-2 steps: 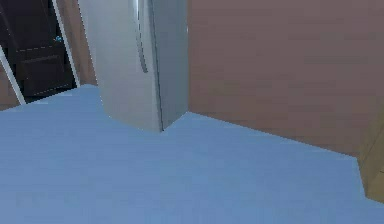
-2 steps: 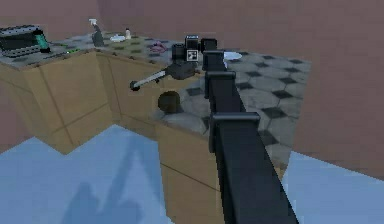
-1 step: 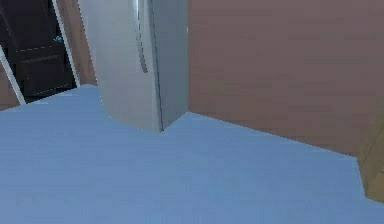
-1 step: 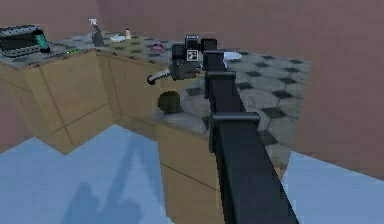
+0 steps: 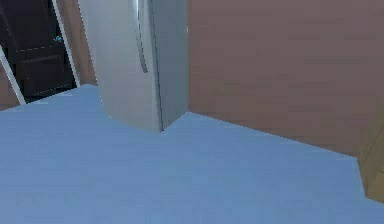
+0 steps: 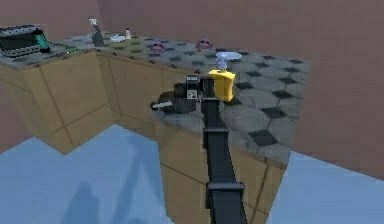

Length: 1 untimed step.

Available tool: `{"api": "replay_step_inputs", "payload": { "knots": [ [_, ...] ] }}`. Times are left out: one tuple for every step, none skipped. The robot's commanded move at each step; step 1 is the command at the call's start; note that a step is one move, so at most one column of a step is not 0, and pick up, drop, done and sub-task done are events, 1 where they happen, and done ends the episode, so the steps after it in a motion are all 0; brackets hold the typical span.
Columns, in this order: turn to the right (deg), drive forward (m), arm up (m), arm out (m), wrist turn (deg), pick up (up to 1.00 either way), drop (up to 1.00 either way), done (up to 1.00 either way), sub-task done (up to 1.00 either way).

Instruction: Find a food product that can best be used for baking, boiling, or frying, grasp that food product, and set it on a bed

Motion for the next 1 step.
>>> {"api": "replay_step_inputs", "payload": {
  "knots": [
    [0.0,0.0,0.0,0.0,0.0,1.0,0.0,0.0,0.0]
  ]
}}
